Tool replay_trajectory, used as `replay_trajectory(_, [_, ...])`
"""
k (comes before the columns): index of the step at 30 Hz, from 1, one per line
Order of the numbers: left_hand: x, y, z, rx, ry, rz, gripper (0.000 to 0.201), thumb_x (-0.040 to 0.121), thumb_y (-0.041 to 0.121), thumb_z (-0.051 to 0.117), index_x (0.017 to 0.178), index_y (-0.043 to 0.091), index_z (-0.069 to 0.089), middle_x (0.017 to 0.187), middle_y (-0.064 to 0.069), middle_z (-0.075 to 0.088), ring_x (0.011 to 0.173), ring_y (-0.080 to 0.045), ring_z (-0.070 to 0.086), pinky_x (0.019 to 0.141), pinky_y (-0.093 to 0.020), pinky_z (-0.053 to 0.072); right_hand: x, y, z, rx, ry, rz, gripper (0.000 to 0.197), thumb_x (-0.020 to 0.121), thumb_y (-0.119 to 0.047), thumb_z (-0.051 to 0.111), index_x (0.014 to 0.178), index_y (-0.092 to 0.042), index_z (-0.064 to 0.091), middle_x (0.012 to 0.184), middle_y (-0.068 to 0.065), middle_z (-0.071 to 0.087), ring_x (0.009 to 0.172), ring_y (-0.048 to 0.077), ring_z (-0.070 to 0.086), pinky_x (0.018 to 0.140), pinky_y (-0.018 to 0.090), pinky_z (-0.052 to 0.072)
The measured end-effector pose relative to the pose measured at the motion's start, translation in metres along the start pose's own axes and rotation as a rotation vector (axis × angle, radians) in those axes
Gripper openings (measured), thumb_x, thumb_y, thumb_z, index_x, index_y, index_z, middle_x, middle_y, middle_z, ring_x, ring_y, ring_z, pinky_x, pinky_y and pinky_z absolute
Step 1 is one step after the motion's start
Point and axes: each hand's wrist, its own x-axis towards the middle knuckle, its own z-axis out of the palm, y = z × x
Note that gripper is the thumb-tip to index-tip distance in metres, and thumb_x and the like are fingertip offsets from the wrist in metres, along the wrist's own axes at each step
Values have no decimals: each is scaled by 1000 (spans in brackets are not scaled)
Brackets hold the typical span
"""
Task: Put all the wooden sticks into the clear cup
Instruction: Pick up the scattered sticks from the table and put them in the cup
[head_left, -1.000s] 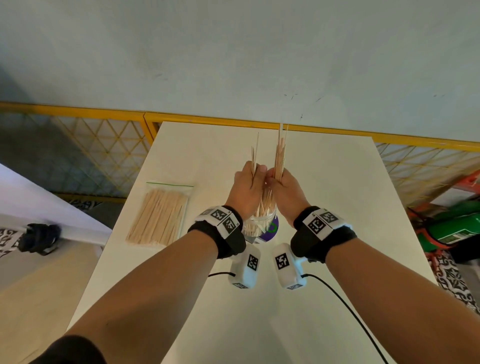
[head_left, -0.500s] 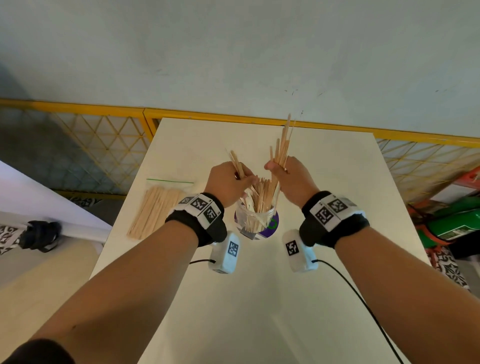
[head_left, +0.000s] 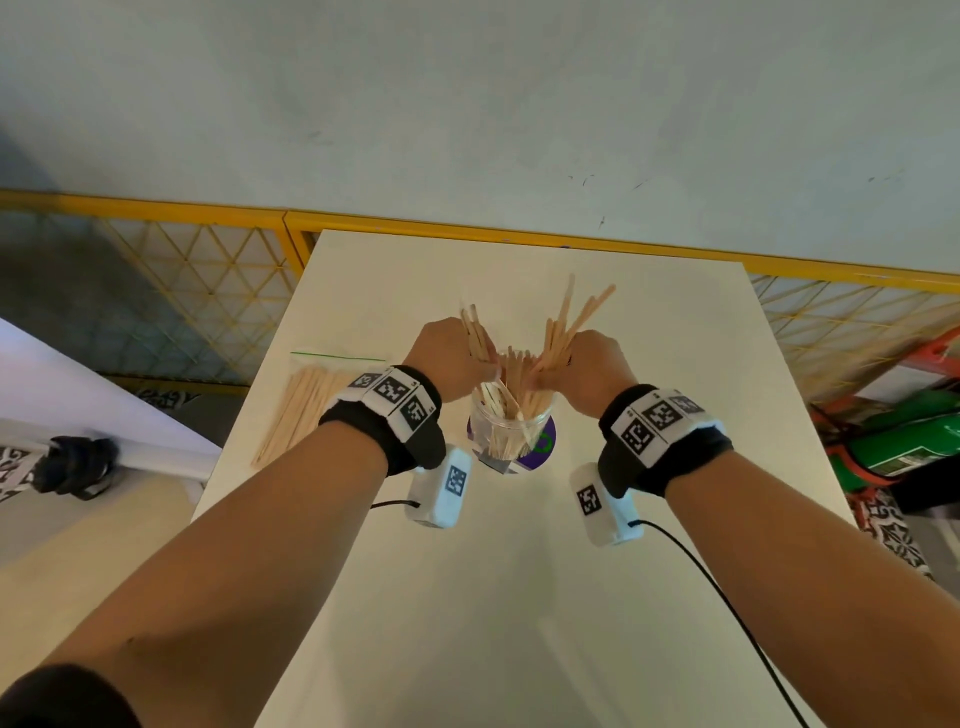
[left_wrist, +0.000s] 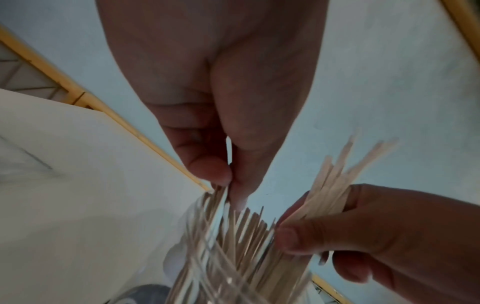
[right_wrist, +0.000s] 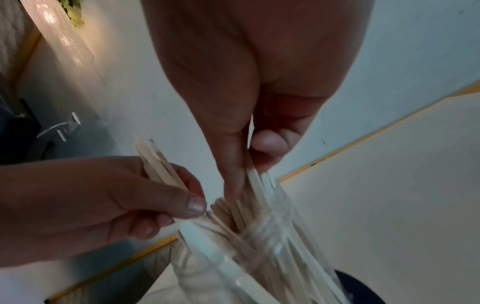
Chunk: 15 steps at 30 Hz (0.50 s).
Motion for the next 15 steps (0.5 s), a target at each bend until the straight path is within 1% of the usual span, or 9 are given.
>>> replay_trajectory(2, [-1,7,-5,29,-3,32,19,83,21,71,93,6,74,91,-10,71,76,-19,61,82,-34,53,1,-9,-7,-90,2,-24,29,74,-25,78,87,1,70,86,8,68,80,21,63,65,28,49])
replay_trajectory(4, [-2,14,-5,43,6,66,18,84,19,70,91,4,75,86,-9,72,80,-22,65,82,-33,51,-1,-16,-6,-110,36,-50,26,78,-22,75,87,1,69,86,8,66,83,23,64,69,30,48])
replay_trajectory(6, [-4,17,-2,38,-23,70,20,82,21,72,89,3,76,79,-9,73,79,-22,68,78,-31,51,-7,-23,0,-139,19,-58,27,79,-26,73,85,0,68,79,7,63,78,22,61,67,29,46])
replay_trajectory(8, [-5,15,1,-9,-70,49,24,82,25,73,89,3,76,70,-5,69,69,-19,66,72,-29,51,-11,-21,8,-100,-49,-36,28,77,-29,74,82,-2,70,68,4,62,71,20,59,64,28,46])
replay_trajectory(10, [-6,10,0,-87,-81,24,26,84,29,71,91,5,77,77,-6,71,73,-19,65,73,-29,52,-13,-19,7,2,-75,9,20,72,-26,78,80,-9,73,61,-3,60,66,16,59,57,22,43])
replay_trajectory(11, [-5,8,-2,-120,-64,21,25,84,32,70,92,9,77,82,-4,71,77,-17,64,72,-26,50,-11,-17,6,25,-78,16,19,70,-26,80,80,-11,73,61,-5,60,64,14,58,55,20,41])
replay_trajectory(12, [-5,5,-4,-145,-32,26,22,84,33,70,92,13,77,84,1,69,78,-12,61,70,-19,46,-11,-15,4,29,-75,11,20,68,-26,81,79,-12,73,63,-3,62,64,13,57,54,20,39])
replay_trajectory(13, [-5,3,-5,-164,18,47,19,84,32,70,92,16,76,84,6,67,77,-7,58,68,-14,41,-9,-13,3,17,-68,3,21,68,-26,81,78,-9,72,67,1,65,65,15,57,54,20,39])
replay_trajectory(15, [-3,-1,-6,-181,128,108,11,85,28,69,88,18,74,81,12,64,73,1,55,64,-10,36,-10,-11,3,0,-26,-31,27,70,-25,80,82,-3,72,79,12,70,70,19,55,56,23,40])
